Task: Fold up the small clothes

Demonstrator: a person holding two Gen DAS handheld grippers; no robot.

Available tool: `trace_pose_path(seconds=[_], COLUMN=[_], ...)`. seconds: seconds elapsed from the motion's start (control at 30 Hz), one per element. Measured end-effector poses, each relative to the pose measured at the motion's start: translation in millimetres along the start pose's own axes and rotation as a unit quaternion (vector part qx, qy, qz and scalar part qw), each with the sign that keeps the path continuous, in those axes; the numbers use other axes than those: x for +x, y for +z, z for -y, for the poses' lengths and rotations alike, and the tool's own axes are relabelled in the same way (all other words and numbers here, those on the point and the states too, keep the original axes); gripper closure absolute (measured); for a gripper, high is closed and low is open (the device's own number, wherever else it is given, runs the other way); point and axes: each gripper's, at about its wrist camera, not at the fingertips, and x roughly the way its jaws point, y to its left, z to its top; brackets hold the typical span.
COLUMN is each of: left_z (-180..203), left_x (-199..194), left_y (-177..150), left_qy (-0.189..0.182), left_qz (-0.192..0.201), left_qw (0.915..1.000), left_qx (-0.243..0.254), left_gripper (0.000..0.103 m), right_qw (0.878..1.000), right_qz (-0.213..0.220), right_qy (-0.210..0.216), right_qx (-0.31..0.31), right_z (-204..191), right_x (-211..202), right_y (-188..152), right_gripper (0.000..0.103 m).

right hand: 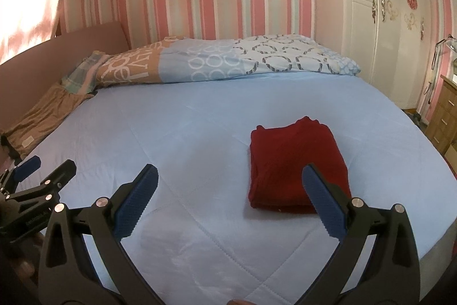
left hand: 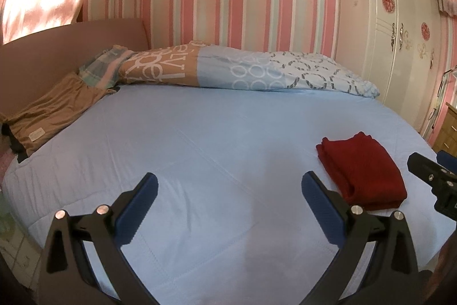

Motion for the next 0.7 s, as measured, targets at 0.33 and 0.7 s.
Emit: trace_pose_path(seconds=[0.33, 0.7], left_z=[-2.3, -6.6], left_x=[-3.0, -3.6], left_y=[-2.0, 0.0], left_qy=[-0.003, -0.003], left_qz=[-0.004, -0.005], left_qw=[1.0, 0.9999], left_qx=[-0.004, -0.012], left_gripper=[0.002, 0.002], right_qw=[1.0, 1.0], right_qz=[-0.003, -0.007], right_qy=[0.002, 0.006], right_qx=[-0.001, -0.005], right_z=[1.3, -0.8], right_x=[2.0, 6.6], right_y=[-1.4, -4.3], right_gripper=[0.003, 0.003])
